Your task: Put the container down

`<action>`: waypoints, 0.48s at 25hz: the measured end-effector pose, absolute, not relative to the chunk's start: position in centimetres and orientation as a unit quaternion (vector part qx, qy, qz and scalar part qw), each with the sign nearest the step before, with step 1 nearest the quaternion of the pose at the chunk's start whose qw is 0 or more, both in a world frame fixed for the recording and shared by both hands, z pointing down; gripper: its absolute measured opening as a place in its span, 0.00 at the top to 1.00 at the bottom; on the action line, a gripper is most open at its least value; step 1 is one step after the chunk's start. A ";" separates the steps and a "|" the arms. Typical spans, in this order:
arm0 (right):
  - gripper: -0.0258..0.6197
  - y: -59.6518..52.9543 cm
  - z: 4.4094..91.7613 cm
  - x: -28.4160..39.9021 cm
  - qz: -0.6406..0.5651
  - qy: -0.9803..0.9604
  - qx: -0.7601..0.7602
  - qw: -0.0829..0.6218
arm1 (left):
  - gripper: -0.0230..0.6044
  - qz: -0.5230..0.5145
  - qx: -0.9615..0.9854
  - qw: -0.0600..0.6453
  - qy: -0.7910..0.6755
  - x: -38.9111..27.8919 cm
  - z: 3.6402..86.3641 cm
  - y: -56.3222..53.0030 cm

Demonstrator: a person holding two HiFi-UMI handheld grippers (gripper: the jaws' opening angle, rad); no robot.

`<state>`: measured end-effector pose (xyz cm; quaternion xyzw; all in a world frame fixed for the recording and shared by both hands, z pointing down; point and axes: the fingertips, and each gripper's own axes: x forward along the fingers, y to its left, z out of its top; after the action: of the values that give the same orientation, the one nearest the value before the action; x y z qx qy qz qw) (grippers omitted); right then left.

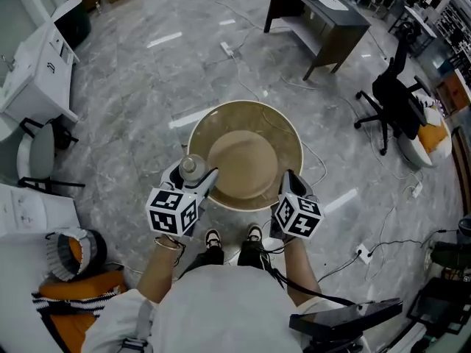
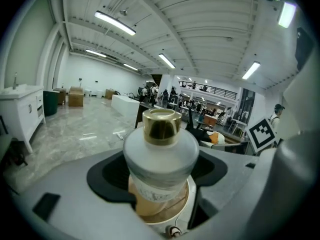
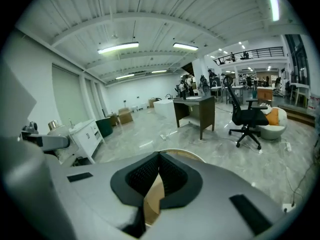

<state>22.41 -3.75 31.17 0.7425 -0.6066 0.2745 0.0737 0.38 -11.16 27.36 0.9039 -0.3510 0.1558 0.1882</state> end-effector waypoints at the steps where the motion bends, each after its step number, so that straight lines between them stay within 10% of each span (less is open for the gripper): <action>1: 0.92 -4.4 31.7 22.6 0.284 -0.614 0.733 0.075 | 0.43 0.155 0.899 0.198 -0.359 0.6 27.6 -11.2; 12: 0.92 -8.4 39.9 20.7 0.305 -0.678 0.653 0.147 | 0.43 0.176 0.859 0.228 -0.422 -0.7 35.3 -11.1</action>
<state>20.72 -8.42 39.87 0.6525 -0.6779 0.3049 0.1474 -0.66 -11.09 35.32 0.8594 -0.4224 0.1759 0.2281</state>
